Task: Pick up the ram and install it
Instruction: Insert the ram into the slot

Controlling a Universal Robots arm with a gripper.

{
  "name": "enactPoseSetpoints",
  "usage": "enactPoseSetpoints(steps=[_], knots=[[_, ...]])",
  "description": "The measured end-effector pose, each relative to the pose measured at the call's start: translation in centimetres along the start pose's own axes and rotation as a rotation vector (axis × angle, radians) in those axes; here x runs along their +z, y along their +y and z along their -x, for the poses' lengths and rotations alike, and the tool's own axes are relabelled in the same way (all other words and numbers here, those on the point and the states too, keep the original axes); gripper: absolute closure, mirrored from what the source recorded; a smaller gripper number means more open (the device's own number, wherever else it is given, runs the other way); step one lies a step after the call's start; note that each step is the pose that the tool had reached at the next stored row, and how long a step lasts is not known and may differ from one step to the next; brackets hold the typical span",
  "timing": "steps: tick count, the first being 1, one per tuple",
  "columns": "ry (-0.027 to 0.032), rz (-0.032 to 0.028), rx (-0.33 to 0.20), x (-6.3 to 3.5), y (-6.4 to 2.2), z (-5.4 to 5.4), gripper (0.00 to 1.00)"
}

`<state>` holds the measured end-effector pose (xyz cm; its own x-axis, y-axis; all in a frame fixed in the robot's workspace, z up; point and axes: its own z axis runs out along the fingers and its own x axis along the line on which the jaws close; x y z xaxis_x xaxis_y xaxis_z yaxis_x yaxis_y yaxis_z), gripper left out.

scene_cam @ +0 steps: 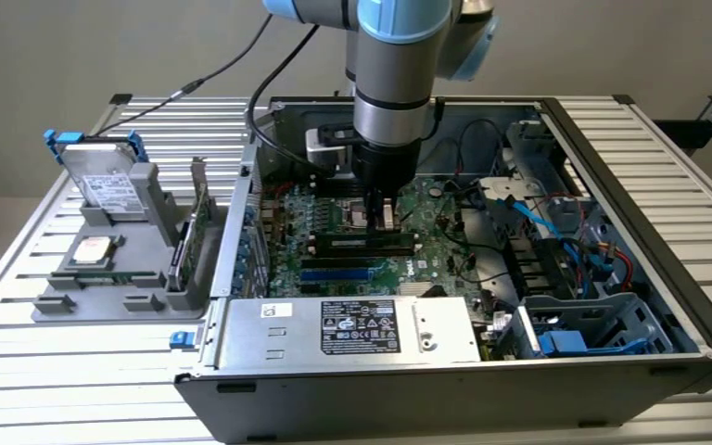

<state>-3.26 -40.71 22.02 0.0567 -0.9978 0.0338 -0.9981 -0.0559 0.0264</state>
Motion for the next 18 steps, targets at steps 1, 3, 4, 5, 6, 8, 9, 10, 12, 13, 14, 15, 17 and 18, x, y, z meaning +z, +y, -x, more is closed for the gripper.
enactPoseSetpoints(steps=[1, 3, 4, 5, 6, 8, 9, 10, 12, 13, 14, 15, 17, 18], knots=[[0.0001, 0.0002, 0.0, 0.01, 0.0, 0.0, 0.86], [0.0001, 0.0004, 0.0, 0.02, 0.0, -0.01, 0.86], [0.0001, 0.0005, 0.0, 0.03, 0.0, -0.01, 0.86], [0.0, 0.0004, 0.0, 0.04, 0.0, -0.01, 0.86], [-0.0001, 0.0004, 0.0, 0.07, 0.0, -0.01, 0.86], [-0.0001, 0.0003, 0.0, 0.11, 0.0, -0.01, 0.86], [0.0, 0.0003, 0.0, 0.13, 0.0, 0.0, 0.86], [0.0001, 0.0004, 0.0, 0.13, 0.0, -0.01, 0.86], [0.0001, 0.0005, 0.0, 0.14, 0.0, -0.01, 0.86], [-0.0001, 0.0004, 0.0, 0.15, -0.01, 0.0, 0.86], [-0.0001, 0.0004, 0.0, 0.16, -0.01, 0.0, 0.86], [-0.0002, 0.0004, 0.0, 0.18, -0.01, 0.0, 0.86], [-0.0002, 0.0004, 0.0, 0.22, -0.01, 0.0, 0.86], [-0.0001, 0.0004, 0.0, 0.24, -0.01, 0.0, 0.86]])
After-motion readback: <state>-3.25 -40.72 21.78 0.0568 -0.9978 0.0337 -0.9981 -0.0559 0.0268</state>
